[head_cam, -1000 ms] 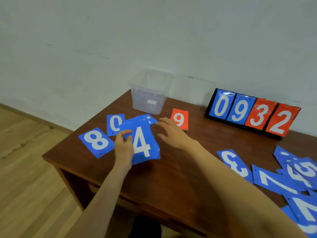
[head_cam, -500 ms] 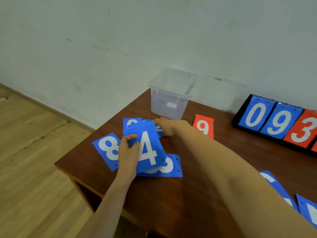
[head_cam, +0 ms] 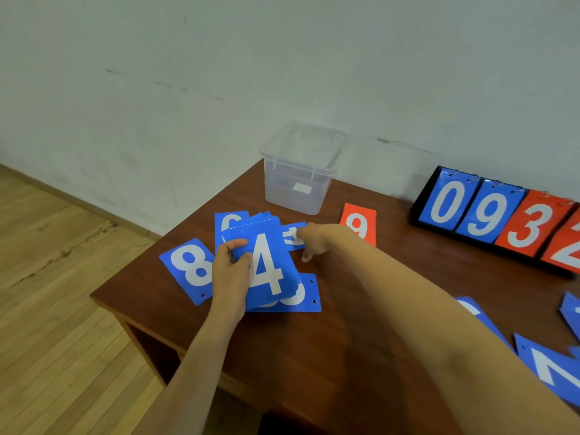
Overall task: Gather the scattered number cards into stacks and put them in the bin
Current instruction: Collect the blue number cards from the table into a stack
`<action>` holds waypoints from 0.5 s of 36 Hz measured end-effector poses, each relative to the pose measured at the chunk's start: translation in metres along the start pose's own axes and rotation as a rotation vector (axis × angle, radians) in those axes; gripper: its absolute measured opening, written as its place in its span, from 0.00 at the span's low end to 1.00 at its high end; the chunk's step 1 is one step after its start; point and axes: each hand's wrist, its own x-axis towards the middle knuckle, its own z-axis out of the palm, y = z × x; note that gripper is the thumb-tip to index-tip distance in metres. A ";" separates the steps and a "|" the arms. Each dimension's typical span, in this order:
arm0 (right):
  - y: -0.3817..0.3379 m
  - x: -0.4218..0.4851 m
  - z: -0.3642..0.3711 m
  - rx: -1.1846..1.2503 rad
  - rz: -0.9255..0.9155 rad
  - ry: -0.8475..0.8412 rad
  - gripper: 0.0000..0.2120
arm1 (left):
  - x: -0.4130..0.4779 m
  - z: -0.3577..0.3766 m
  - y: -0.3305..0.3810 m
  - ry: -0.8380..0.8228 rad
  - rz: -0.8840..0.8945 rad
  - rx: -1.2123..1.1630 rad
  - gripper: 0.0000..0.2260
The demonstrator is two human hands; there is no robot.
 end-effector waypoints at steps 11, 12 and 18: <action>0.001 -0.013 0.033 0.152 0.054 0.021 0.35 | -0.017 0.003 0.007 -0.025 0.023 0.028 0.10; -0.001 -0.014 0.035 0.186 0.054 0.027 0.35 | -0.017 0.004 0.006 -0.025 0.025 0.039 0.10; -0.002 -0.015 0.032 0.225 0.062 0.164 0.25 | -0.010 0.008 0.002 -0.026 0.029 0.094 0.10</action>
